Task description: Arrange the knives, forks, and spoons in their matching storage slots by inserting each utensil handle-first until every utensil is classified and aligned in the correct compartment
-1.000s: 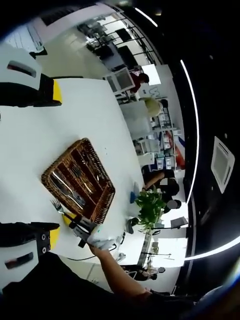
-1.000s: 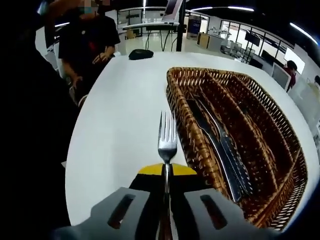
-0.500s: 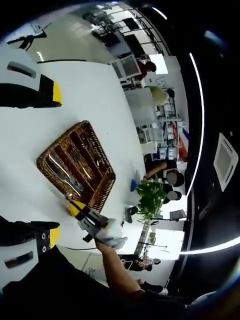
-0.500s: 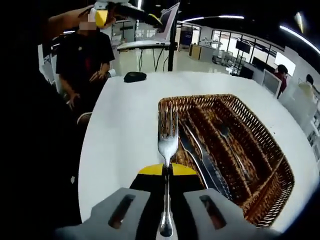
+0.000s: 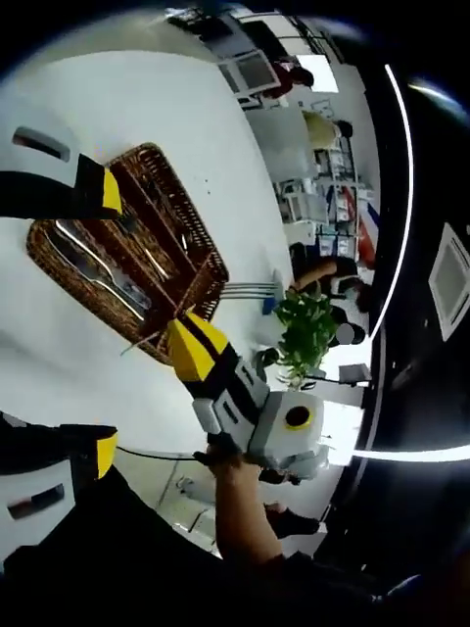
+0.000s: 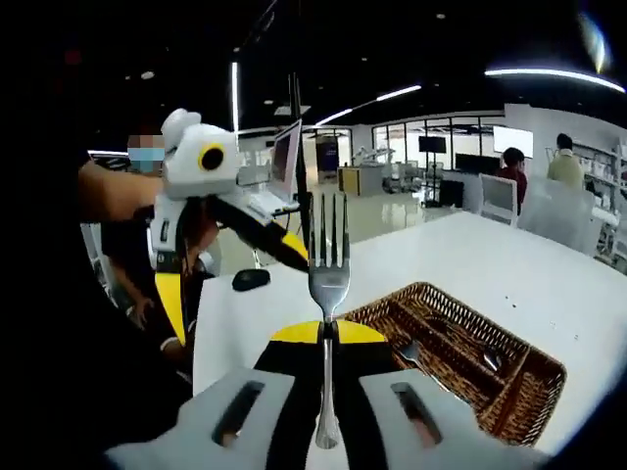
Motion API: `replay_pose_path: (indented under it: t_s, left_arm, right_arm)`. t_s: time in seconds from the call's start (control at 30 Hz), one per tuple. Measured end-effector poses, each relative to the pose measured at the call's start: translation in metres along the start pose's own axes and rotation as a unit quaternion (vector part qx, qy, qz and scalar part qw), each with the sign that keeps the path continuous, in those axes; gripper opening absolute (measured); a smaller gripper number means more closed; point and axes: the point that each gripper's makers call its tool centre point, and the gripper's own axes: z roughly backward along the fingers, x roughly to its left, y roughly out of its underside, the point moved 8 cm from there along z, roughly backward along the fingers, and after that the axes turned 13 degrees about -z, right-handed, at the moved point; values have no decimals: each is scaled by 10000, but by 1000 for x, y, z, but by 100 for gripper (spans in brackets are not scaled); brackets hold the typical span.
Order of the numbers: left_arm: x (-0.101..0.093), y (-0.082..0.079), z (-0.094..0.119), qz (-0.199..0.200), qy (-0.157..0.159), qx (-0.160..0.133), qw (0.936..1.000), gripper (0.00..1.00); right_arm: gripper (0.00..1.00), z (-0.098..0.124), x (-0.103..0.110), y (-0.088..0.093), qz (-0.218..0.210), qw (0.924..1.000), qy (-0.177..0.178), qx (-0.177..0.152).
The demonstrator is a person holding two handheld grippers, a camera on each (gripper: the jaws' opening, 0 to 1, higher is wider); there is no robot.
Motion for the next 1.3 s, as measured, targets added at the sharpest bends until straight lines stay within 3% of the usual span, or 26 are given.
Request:
replay_pose_path:
  t_s: [0.07, 0.13, 0.23, 0.33, 0.4, 0.53, 0.63, 0.8, 0.93, 1.03, 1.13, 1.17, 1.23, 1.3]
  left_arm:
    - [-1, -5, -6, 33, 135, -65, 9999, 81]
    - [-3, -10, -8, 51, 276, -128, 9995, 75]
    - [-10, -23, -7, 255, 725, -592, 9953, 65]
    - [-13, -32, 1, 423, 1081, -874, 9894, 43]
    - [-20, -37, 5, 155, 1430, -1088, 9836, 31]
    - [-17, -38, 8, 49, 1279, -1015, 9866, 20]
    - [-12, -42, 13, 199, 1244, -1172, 9851, 13]
    - [-10, -49, 19, 55, 1140, -1322, 9846, 3]
    - [-7, -52, 22, -131, 1141, -1197, 9861, 3]
    - [-5, -52, 24, -350, 1080, -935, 9891, 2]
    - [-6, -52, 28, -324, 1182, -750, 9896, 1]
    - [-4, -52, 29, -592, 1043, -587, 9910, 0]
    - [-3, -54, 30, -691, 1037, -482, 9910, 0]
    - [-5, -54, 28, -1059, 1085, -84, 9884, 0]
  right_arm:
    - [0, 3, 5, -11, -94, 9996, -124, -215]
    - [0, 5, 17, -24, -204, 9975, -526, -417]
    - [0, 8, 31, -39, -197, 9949, -782, -598]
    - [0, 10, 43, -50, -200, 9912, -1077, -743]
    - [0, 11, 48, -55, -330, 9873, -1301, -854]
    - [0, 13, 52, -56, -261, 9855, -1445, -852]
    - [0, 17, 50, -56, -435, 9824, -1556, -940]
    - [0, 21, 50, -58, -514, 9791, -1663, -1048]
    - [0, 24, 50, -58, -503, 9759, -1744, -1214]
    - [1, 27, 46, -55, -532, 9750, -1765, -1240]
    - [1, 29, 43, -52, -630, 9744, -1782, -1216]
    - [1, 30, 42, -50, -620, 9751, -1758, -1201]
    - [0, 29, 42, -47, -540, 9767, -1740, -1132]
    - [0, 30, 43, -43, -531, 9780, -1729, -1037]
